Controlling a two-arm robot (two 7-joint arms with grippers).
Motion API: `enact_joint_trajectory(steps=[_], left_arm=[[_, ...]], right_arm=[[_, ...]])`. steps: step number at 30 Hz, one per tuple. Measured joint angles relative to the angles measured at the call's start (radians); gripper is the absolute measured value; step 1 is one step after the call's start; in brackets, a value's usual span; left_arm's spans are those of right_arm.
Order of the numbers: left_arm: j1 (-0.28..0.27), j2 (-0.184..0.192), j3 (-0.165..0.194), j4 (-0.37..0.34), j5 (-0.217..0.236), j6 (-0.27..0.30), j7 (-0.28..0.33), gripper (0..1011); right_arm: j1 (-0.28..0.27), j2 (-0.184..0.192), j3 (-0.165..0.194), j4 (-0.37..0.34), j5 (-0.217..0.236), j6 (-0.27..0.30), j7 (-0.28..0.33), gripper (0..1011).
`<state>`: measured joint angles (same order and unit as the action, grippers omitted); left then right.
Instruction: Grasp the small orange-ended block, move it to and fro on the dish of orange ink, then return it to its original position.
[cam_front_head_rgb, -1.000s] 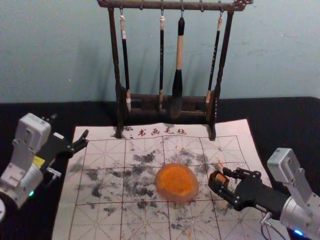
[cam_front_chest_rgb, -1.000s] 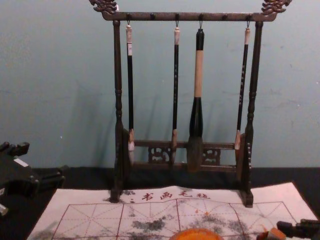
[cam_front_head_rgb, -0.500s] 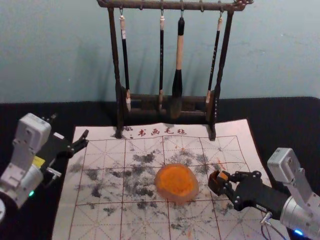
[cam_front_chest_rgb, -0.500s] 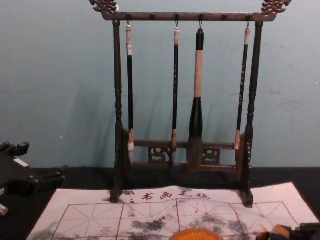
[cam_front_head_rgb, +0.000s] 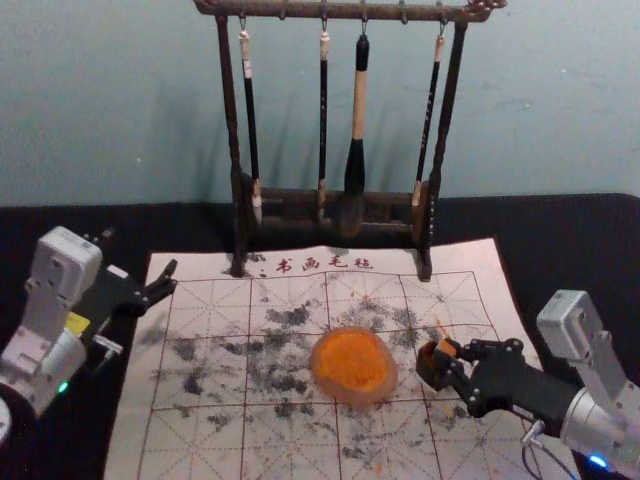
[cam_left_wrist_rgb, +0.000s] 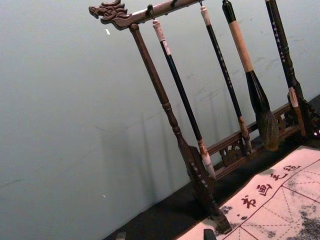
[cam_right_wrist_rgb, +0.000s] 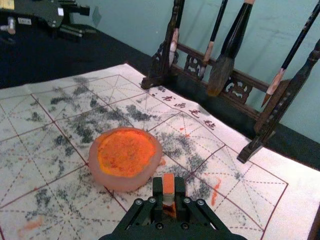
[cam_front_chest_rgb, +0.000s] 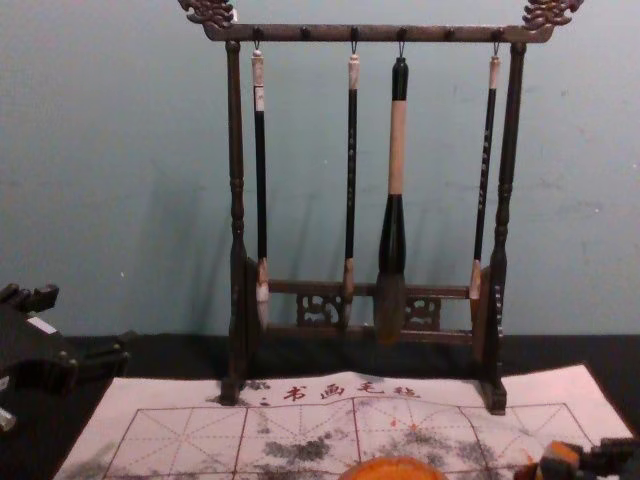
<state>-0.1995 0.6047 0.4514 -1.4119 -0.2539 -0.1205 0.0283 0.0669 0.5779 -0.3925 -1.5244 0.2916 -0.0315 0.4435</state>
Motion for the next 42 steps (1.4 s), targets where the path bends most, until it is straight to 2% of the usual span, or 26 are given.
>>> enact_joint_trajectory(steps=[16,22,27,30,31,34,42], left_arm=[[0.0,0.0,0.0,0.0,0.0,0.0,0.0,1001],[0.0,0.0,0.0,0.0,0.0,0.0,0.0,1001],[0.0,0.0,0.0,0.0,0.0,0.0,0.0,1001],[0.0,0.0,0.0,0.0,0.0,0.0,0.0,1001],[0.0,0.0,0.0,0.0,0.0,0.0,0.0,1001],[0.0,0.0,0.0,0.0,0.0,0.0,0.0,1001],[0.0,0.0,0.0,0.0,0.0,0.0,0.0,1001]], right_arm=[[-0.017,0.0,0.062,-0.086,0.025,0.07,0.022,86],[0.007,0.004,0.072,-0.118,0.036,0.085,0.036,85],[0.048,-0.01,0.053,-0.114,0.03,0.102,0.039,86],[0.086,-0.03,0.023,-0.1,0.013,0.137,0.038,86],[0.086,-0.03,0.023,-0.1,0.013,0.137,0.038,86],[0.125,-0.051,-0.013,-0.085,-0.013,0.179,0.031,86],[0.178,-0.067,-0.078,-0.06,-0.062,0.231,0.046,86]])
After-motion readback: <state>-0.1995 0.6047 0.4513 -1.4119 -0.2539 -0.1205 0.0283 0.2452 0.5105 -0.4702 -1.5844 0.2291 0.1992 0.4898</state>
